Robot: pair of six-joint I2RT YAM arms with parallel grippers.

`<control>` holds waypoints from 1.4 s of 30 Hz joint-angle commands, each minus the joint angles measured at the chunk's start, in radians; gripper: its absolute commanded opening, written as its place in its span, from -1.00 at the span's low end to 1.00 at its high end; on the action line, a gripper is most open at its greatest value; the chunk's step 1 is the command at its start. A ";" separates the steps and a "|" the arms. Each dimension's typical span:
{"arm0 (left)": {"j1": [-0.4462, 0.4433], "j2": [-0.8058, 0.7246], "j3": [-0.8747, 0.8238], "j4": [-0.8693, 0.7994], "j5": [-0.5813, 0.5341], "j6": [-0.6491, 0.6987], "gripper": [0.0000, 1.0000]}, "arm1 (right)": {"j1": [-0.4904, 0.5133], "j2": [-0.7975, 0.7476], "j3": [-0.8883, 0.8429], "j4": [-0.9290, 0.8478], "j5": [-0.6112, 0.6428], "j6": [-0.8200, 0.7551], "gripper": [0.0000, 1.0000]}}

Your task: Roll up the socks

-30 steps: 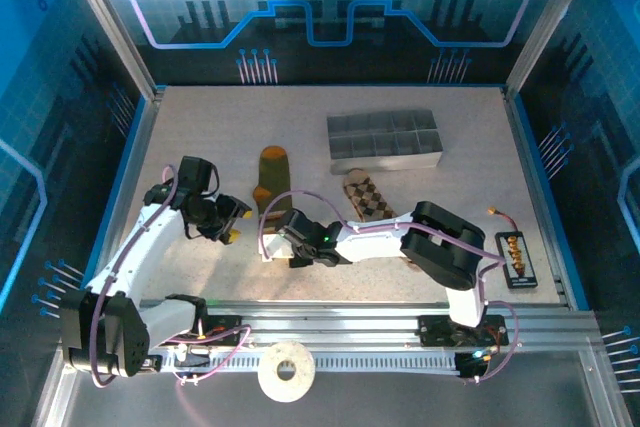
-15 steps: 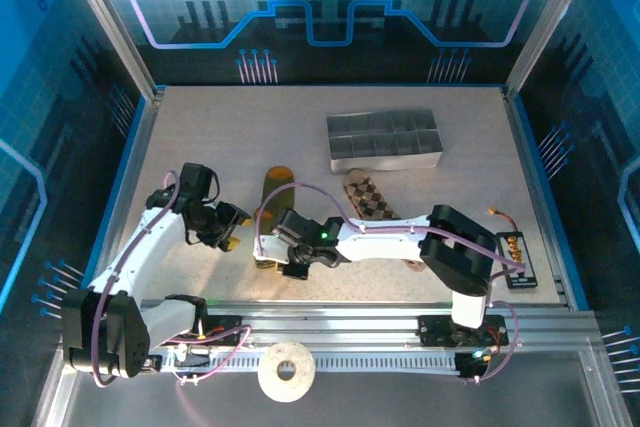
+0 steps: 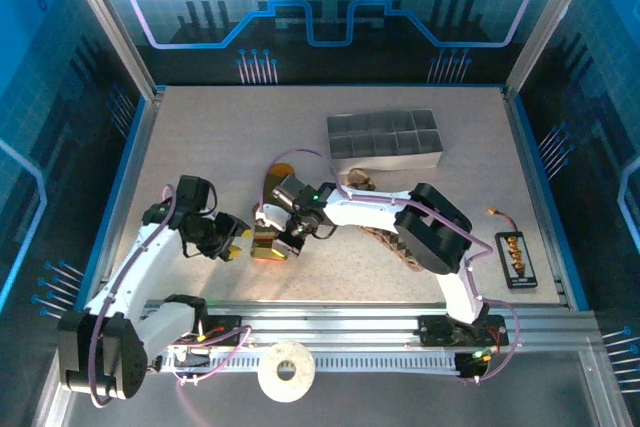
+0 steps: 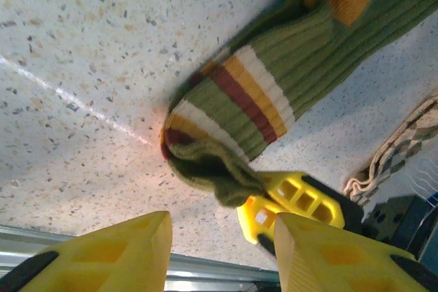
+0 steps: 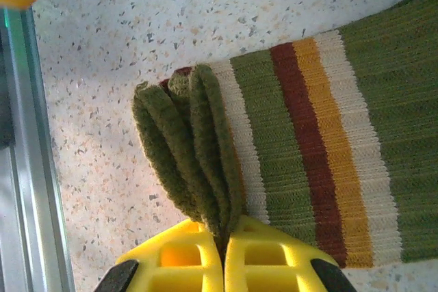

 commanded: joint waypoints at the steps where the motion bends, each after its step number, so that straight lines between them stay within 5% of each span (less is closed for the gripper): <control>1: -0.013 -0.031 -0.038 0.011 0.064 -0.058 -0.20 | -0.006 0.044 0.055 -0.076 -0.058 0.037 -0.99; 11: -0.060 -0.054 -0.163 0.246 0.128 -0.242 -0.55 | -0.018 0.100 0.101 -0.092 -0.050 0.073 -0.95; 27: -0.065 0.167 -0.171 0.452 0.092 -0.259 -0.59 | -0.034 0.106 0.109 -0.080 -0.055 0.094 -0.83; 35: -0.065 0.287 -0.080 0.298 -0.035 -0.141 -0.72 | -0.025 -0.113 -0.138 0.155 0.042 -0.036 -0.27; 39: -0.060 0.322 -0.076 0.258 -0.069 -0.105 -0.73 | 0.048 -0.320 -0.416 0.441 0.242 -0.275 0.15; 42: -0.057 0.334 -0.078 0.263 -0.068 -0.099 -0.73 | 0.124 -0.348 -0.477 0.512 0.407 -0.470 0.24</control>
